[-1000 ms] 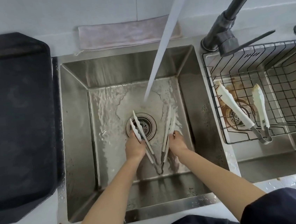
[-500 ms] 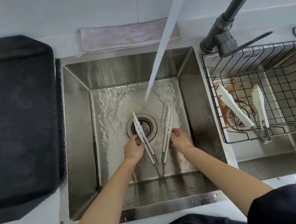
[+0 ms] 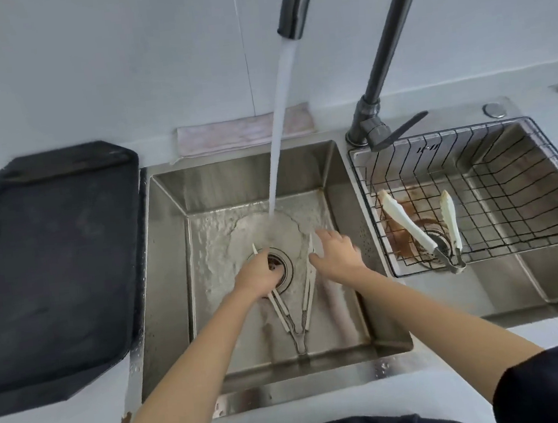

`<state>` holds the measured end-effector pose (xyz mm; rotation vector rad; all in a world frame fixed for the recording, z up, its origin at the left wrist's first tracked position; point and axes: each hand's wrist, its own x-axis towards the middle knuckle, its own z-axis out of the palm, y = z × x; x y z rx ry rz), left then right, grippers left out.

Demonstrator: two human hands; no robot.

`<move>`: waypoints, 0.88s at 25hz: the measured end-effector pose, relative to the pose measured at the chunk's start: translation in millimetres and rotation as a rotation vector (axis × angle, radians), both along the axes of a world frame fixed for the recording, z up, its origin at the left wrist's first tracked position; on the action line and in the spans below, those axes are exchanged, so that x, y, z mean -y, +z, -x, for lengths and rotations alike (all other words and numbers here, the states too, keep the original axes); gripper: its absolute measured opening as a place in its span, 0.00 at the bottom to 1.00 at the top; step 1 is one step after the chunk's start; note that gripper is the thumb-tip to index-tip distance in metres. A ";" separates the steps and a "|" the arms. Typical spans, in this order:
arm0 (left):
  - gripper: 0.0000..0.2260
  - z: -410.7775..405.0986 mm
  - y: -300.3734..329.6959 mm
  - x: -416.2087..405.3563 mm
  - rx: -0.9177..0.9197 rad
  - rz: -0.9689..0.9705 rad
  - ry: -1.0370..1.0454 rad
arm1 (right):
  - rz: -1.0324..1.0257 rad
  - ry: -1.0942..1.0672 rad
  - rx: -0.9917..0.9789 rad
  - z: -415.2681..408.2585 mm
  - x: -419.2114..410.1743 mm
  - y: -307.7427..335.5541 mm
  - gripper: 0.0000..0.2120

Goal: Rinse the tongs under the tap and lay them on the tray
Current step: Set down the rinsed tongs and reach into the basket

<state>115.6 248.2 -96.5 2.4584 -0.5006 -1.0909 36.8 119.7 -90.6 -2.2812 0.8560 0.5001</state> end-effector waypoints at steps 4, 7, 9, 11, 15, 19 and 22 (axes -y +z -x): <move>0.25 3.2 30.7 23.7 0.170 -0.027 -0.175 | 0.155 0.101 0.086 12.8 18.8 32.0 0.30; 0.27 11.1 49.3 43.7 0.305 -0.035 -0.274 | 0.206 0.105 0.156 26.0 37.2 49.4 0.29; 0.27 20.9 57.2 58.3 0.350 -0.017 -0.302 | 0.229 0.090 0.187 38.3 51.5 57.9 0.29; 0.27 32.1 62.0 75.6 0.370 0.002 -0.324 | 0.242 0.067 0.197 52.0 68.0 63.1 0.28; 0.27 59.9 69.0 114.4 0.416 0.010 -0.373 | 0.255 0.045 0.171 81.7 106.9 65.9 0.28; 0.27 81.9 70.3 148.3 0.433 0.007 -0.389 | 0.247 0.026 0.135 105.2 140.3 64.0 0.28; 0.26 94.9 67.3 170.9 0.430 0.010 -0.402 | 0.224 0.026 0.102 118.2 162.6 57.7 0.27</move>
